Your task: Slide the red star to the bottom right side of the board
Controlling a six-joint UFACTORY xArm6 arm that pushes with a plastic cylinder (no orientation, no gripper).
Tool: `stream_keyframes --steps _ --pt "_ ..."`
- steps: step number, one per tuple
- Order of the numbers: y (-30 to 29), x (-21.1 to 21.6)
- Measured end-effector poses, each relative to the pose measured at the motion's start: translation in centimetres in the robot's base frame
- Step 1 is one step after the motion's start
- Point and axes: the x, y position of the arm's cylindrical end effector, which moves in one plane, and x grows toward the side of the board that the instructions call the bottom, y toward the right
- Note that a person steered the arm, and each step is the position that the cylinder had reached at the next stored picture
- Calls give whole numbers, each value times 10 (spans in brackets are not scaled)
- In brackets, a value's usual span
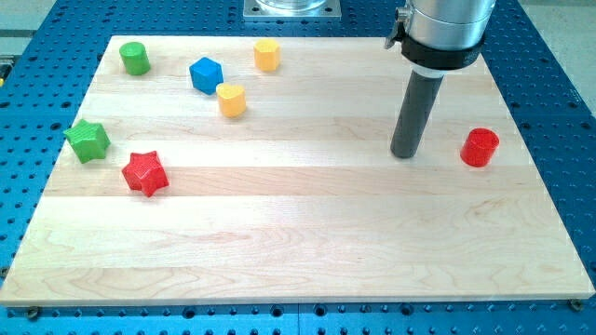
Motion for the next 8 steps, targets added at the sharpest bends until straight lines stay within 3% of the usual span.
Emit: stream_keyframes --steps 2,3,4,5,6,7,8 --pt "-50 -27" --pt "-102 -19" --pt "-204 -30" --pt "-284 6" --pt "-326 7" --pt "-356 54" --pt "-320 66"
